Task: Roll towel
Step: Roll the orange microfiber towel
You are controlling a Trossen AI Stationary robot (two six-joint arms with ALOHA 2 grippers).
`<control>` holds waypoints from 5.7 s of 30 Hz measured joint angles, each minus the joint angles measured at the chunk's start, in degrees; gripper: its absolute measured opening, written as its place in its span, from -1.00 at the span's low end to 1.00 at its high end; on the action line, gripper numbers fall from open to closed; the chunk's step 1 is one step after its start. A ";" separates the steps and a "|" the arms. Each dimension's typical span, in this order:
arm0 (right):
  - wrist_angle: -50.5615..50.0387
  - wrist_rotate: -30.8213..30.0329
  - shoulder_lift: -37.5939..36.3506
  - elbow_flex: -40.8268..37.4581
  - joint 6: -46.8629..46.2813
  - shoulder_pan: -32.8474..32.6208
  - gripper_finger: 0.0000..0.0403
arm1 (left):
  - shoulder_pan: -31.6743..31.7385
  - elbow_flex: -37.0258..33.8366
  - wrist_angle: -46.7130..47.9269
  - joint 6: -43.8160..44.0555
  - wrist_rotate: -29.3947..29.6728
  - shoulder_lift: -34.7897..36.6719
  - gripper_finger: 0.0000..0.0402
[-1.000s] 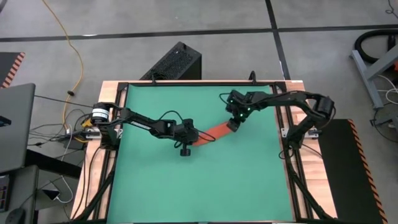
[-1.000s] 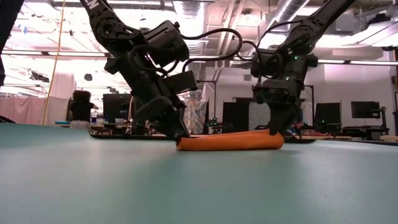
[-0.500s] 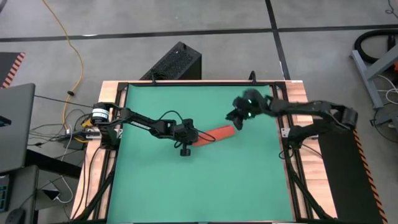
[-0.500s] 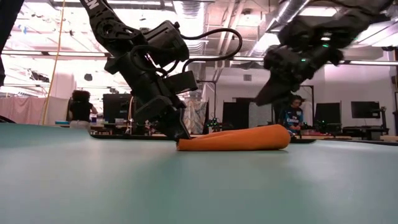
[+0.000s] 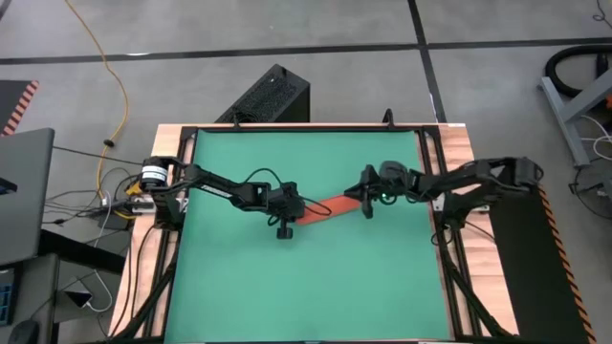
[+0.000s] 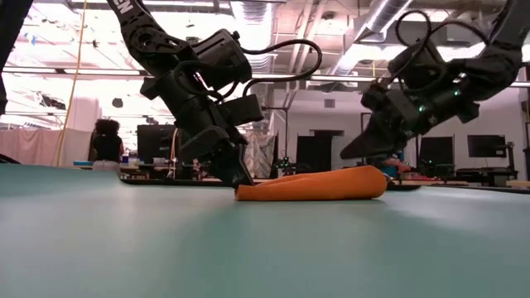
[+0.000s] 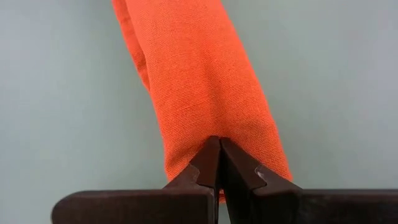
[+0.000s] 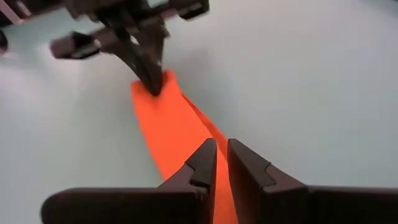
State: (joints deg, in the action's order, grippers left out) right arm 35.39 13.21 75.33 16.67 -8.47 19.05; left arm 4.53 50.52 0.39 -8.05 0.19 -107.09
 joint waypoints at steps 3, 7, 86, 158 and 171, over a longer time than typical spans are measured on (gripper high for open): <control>2.36 0.00 3.66 0.00 0.39 0.29 -0.70 | 0.04 0.00 0.02 0.23 -0.39 0.00 -1.00; 4.79 0.11 8.24 0.07 1.09 0.30 -0.70 | 0.11 0.00 0.11 0.26 -0.56 0.00 -1.00; 23.86 -16.10 15.06 0.46 3.78 -12.12 -0.71 | -5.09 -12.33 -30.27 20.42 9.36 -1.07 -1.00; 32.85 -21.07 35.54 0.70 -4.57 -16.65 -0.71 | 2.05 -12.48 -37.77 16.69 3.61 -1.75 -1.00; 36.88 -20.48 35.61 0.57 -3.93 -15.95 -0.71 | 0.07 -12.44 -34.87 20.87 3.61 -1.60 -1.00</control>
State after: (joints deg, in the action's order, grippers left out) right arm 72.27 -7.27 110.93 17.23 -12.39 3.09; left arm 4.60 38.09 -34.49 12.82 3.80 -108.68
